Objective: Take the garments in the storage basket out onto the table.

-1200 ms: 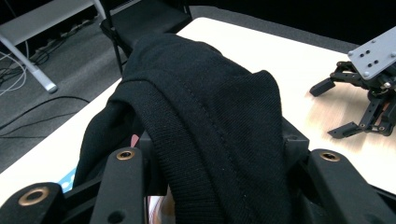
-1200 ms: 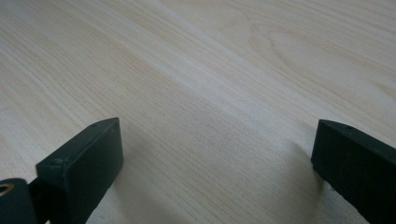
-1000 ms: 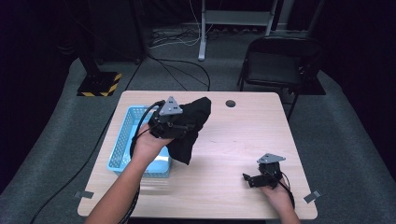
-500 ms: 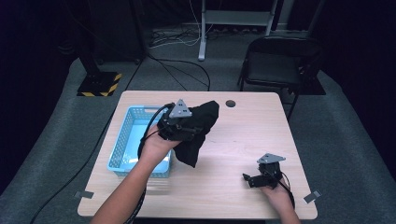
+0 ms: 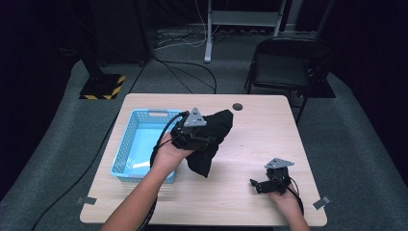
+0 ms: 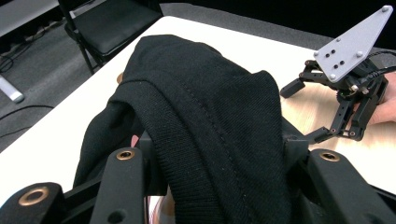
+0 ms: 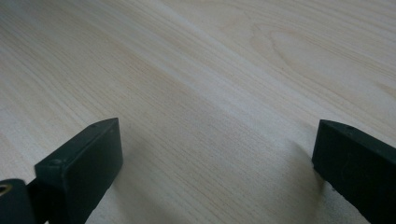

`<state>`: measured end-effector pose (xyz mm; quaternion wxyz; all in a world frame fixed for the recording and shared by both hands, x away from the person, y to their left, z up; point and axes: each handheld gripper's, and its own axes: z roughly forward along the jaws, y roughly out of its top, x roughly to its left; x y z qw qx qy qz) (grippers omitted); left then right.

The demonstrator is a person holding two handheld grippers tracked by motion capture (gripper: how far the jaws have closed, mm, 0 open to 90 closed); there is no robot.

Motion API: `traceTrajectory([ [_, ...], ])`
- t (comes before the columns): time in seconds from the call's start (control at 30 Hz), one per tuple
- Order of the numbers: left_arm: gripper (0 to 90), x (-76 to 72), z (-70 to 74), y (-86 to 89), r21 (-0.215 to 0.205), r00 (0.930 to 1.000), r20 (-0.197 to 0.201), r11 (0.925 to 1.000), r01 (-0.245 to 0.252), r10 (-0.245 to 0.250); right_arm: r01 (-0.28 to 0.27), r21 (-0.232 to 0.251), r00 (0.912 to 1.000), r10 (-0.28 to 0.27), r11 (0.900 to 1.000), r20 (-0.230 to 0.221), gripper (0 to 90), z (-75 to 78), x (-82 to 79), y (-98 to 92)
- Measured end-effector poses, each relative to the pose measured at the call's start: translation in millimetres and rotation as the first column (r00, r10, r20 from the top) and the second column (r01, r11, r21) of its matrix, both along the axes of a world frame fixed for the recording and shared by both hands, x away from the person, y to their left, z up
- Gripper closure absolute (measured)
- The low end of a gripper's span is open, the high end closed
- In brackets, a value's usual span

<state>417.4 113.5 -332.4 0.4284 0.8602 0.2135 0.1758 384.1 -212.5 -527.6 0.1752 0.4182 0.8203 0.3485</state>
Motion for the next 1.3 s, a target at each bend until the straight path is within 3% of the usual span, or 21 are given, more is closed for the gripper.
traceTrajectory([
  [0.4, 51.6, -3.0, -14.1, -10.2, 0.029, 0.9998, -0.010, 0.9995, 0.015, -0.015, 0.000, -0.001, 1.0000, 0.000, 1.000, 0.000, 1.1, 0.0, -0.1, 0.2],
  [0.77, 51.5, -0.7, -30.1, -16.8, 0.021, 0.9990, -0.042, 0.9997, 0.014, -0.013, 0.000, -0.001, 1.0000, 0.000, 1.000, -0.001, 1.1, 0.0, -0.1, 0.1],
  [1.3, 51.4, 4.4, -49.6, -26.7, 0.046, 0.9957, -0.089, 0.9986, 0.027, -0.023, -0.001, 0.001, 1.0000, 0.001, 1.000, -0.001, 1.0, 0.0, 0.0, 0.0],
])
